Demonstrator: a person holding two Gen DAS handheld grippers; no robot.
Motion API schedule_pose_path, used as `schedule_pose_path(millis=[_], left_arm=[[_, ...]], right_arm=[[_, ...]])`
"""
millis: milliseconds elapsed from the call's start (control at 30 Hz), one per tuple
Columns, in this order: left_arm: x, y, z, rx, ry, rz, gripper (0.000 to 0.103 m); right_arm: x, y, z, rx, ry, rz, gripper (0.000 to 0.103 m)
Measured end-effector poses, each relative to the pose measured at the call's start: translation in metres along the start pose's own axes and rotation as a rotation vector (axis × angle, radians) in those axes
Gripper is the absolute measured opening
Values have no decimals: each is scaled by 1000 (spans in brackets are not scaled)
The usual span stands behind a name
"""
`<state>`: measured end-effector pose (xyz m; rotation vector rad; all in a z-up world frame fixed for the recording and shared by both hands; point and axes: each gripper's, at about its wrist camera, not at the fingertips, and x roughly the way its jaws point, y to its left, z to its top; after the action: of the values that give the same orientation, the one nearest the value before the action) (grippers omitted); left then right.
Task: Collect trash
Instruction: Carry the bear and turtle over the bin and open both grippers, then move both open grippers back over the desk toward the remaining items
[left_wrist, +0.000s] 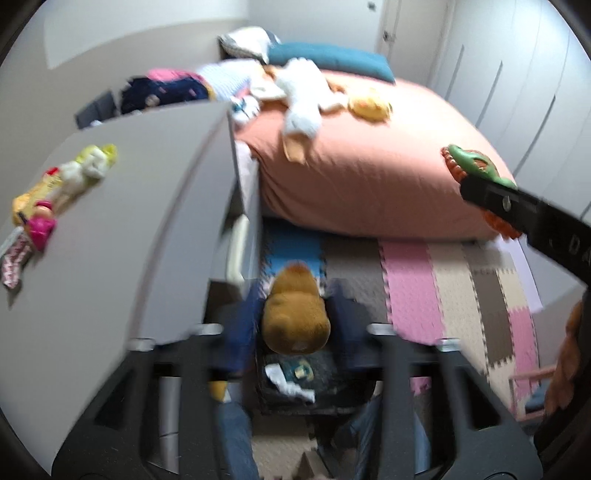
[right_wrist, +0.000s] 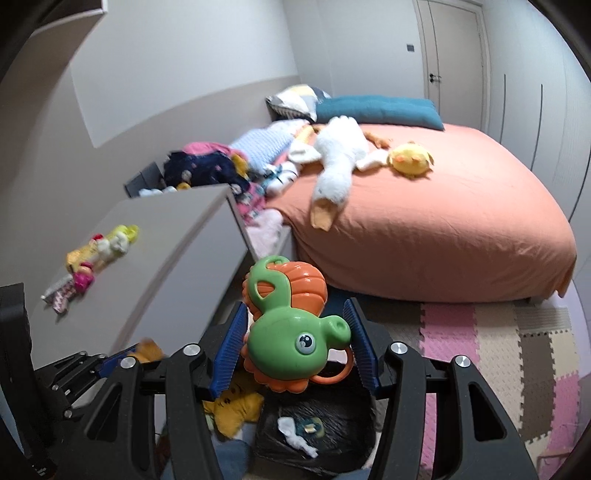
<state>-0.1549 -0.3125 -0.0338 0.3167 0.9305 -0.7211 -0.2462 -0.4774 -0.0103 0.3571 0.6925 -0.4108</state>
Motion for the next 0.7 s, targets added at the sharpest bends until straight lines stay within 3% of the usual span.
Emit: schedule_pose_path(millis=[33,67,700], left_arm=[[2,-1,0,1,-1,13,98],[0,-1,-2,2,-28,34,97],[-10,29,0,-67,-57,94,97]], right_arm=[[1,-4,0,16,-5,-32,77],[1,-6,-1,24,-11,-46,81],[6,6,-4,16,-20,23,82]])
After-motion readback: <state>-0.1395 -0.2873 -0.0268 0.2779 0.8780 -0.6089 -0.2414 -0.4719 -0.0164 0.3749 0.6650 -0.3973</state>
